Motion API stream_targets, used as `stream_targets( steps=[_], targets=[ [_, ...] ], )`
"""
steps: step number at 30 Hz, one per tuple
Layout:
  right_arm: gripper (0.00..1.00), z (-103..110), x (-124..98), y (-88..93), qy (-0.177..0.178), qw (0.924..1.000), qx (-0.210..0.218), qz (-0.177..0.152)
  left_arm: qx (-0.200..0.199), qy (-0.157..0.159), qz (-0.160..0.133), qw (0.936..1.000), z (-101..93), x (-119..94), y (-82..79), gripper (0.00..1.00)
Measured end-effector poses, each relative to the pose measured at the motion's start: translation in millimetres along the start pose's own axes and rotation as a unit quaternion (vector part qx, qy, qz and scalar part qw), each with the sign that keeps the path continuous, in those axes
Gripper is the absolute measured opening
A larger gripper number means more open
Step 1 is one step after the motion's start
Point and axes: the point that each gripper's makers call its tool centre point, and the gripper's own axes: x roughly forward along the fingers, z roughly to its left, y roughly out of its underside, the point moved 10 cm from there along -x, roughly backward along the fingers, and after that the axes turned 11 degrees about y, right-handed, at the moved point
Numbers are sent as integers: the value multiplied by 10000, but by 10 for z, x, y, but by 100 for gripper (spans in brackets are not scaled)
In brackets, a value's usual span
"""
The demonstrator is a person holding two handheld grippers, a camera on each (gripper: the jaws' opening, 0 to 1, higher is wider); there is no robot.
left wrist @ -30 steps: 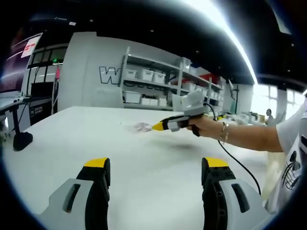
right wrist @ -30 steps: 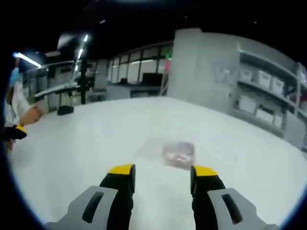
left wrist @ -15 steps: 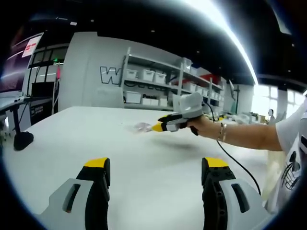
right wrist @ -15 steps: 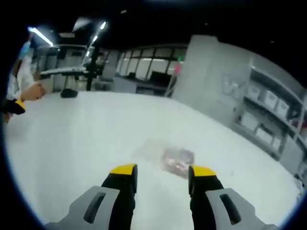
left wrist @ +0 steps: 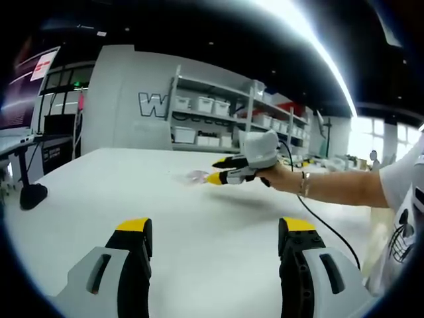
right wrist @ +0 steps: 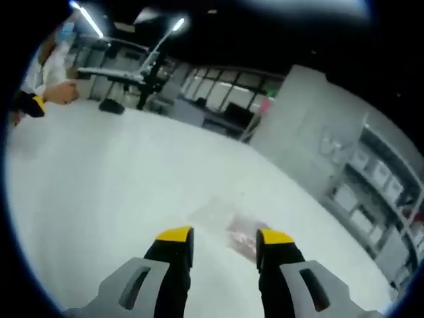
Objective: Open the resealable bag by pulling the two sides of the seal apart until the entire bag opening is separated and visibly accessible.
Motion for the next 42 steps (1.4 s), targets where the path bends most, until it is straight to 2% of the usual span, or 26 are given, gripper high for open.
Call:
stream_targets(
  steps=[8,24,38,42],
  targets=[
    [35,5,43,39,17,9989,-462,0,-9,-26,2,10000,10,-15,13,77],
    [33,4,245,11,-71,9952,-970,-86,14,13,23,10000,-16,-20,27,78],
    [32,21,353,-6,-125,9891,-1461,-145,-59,-26,2,10000,51,-27,55,78],
    [32,17,378,-32,-129,9887,-1485,-155,-75,-36,-5,10000,73,-28,50,78]
  ],
)
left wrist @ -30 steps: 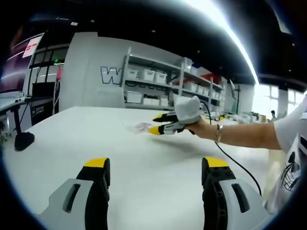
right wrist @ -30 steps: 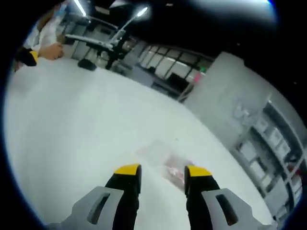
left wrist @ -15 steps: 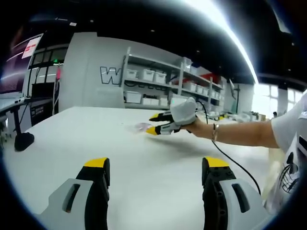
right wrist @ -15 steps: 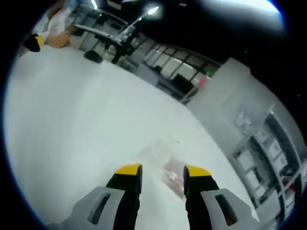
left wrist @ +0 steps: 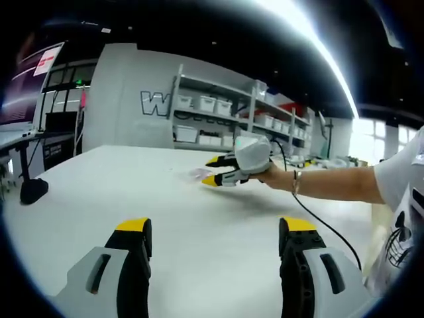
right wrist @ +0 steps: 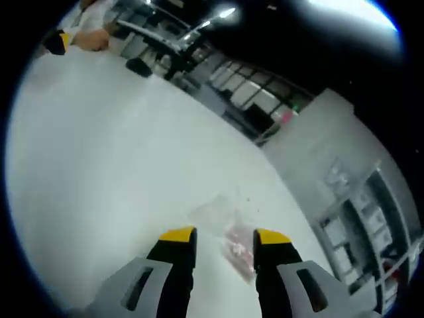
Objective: Open the resealable bag by pulling the two sides of the seal apart until the entire bag opening is separated and visibly accessible.
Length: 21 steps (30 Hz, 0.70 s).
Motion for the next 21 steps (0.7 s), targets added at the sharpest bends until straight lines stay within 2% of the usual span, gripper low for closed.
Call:
stream_targets(
  steps=[21],
  targets=[
    [32,40,83,-21,-126,9995,-294,5,-12,-26,-38,10000,46,21,-43,78]
  ],
)
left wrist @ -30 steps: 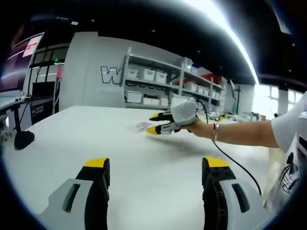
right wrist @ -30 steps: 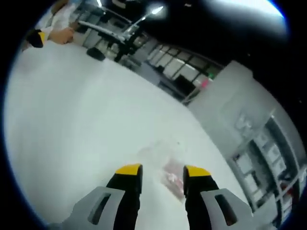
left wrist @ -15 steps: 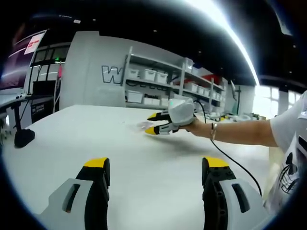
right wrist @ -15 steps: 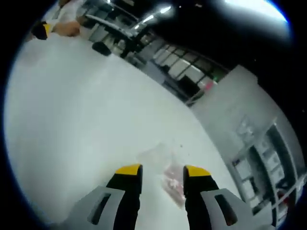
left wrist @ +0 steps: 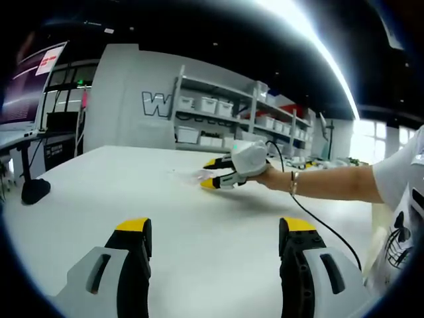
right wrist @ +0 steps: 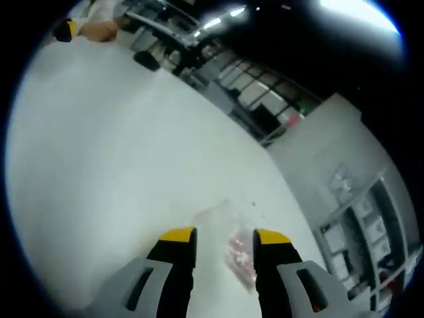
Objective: Open the resealable bag by pulling the two sides of the seal apart until the entire bag opening is separated and visibly accessible.
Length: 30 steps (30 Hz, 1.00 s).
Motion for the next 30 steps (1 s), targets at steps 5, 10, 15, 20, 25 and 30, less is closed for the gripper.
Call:
stream_targets(
  steps=[5,10,15,20,25,30],
  targets=[
    [32,25,21,9,-33,10000,-59,-1,-9,-17,-10,10000,4,5,8,78],
    [31,27,74,14,-43,10000,-60,-23,-20,-33,-5,10000,6,4,21,78],
    [30,55,76,-3,-33,9999,-89,-56,-24,-49,-21,10000,8,2,19,78],
    [28,74,92,6,23,9999,-79,-61,-37,-65,-27,10000,16,-4,25,78],
    [28,83,110,-3,55,10000,-43,-63,-41,-85,-24,10000,19,-11,34,78],
    [23,105,145,-9,-41,9997,222,-70,-40,-86,-44,9999,18,-16,29,78]
  ],
)
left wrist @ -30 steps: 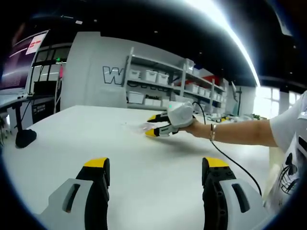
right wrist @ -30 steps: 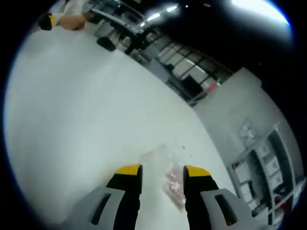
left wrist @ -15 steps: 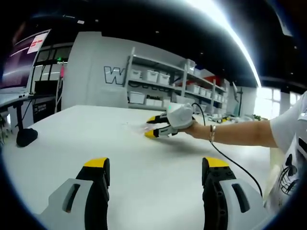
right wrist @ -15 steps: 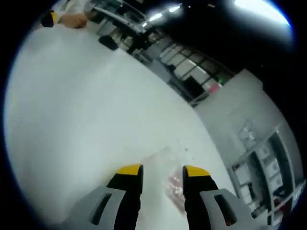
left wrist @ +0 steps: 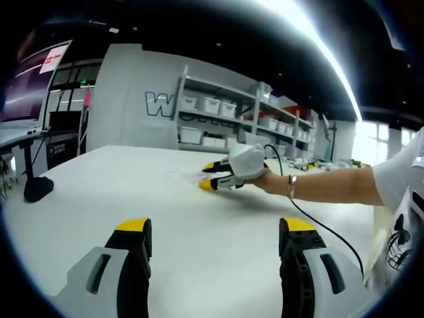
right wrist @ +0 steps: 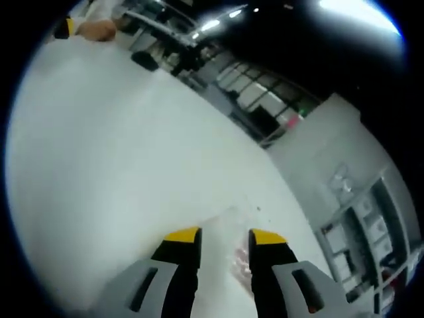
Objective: Open the resealable bag by pulling the two sides of the seal apart until the entire bag opening is separated and visibly accessible.
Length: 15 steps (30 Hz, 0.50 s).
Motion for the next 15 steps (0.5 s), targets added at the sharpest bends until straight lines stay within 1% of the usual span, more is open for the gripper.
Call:
stream_targets(
  steps=[5,7,12,15],
  targets=[
    [9,48,19,25,-89,10000,22,-30,-5,-10,-3,10000,3,-10,3,78],
    [8,55,28,32,-84,9999,88,-43,-8,-20,-2,10000,5,-17,6,78],
    [7,40,64,36,-75,9997,215,-30,-9,-28,3,10000,5,-21,9,78],
    [2,39,91,57,-76,9996,264,29,-12,-21,-4,10000,1,-14,6,78]
  ],
)
